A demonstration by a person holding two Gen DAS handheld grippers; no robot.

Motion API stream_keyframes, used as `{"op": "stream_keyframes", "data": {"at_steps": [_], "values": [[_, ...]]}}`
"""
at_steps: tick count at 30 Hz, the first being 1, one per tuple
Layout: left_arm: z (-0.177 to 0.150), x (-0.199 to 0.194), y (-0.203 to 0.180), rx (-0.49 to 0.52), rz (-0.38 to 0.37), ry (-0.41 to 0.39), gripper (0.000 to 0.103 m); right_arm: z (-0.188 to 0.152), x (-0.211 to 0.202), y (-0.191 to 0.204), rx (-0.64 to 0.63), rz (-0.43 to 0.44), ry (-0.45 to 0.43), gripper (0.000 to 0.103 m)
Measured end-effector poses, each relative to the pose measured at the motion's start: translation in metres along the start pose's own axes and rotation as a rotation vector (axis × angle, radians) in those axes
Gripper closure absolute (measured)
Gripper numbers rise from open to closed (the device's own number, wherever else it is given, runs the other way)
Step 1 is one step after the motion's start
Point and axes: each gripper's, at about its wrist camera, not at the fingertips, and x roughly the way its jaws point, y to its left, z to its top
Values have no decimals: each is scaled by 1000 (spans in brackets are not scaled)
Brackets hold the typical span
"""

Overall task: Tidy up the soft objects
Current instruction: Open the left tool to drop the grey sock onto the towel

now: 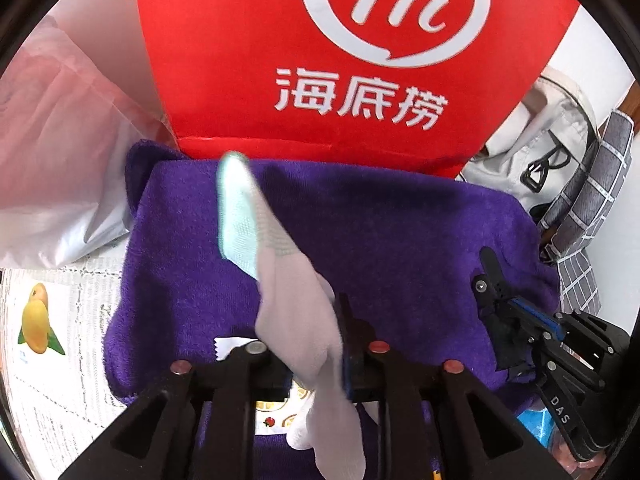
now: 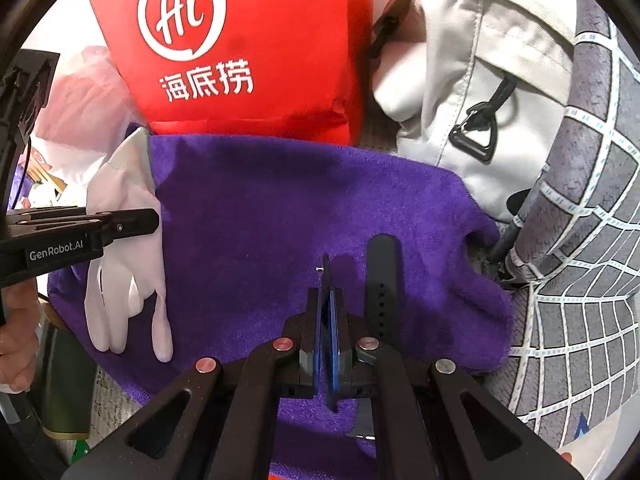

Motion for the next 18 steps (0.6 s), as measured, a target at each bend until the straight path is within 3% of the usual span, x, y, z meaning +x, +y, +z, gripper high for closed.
{"op": "stream_keyframes", "data": {"at_steps": [4, 6, 13, 18], "values": [[3, -16, 7, -22, -2, -52, 62, 2, -13, -3, 16, -20, -45, 59], [4, -28, 12, -32, -5, -88, 54, 4, -23, -4, 24, -29, -74, 54], [4, -64, 24, -58, 11, -158, 52, 3, -59, -3, 27, -45, -172, 37], [-1, -89, 29, -50, 47, -180, 52, -21, -82, 8, 6, 12, -195, 36]]}}
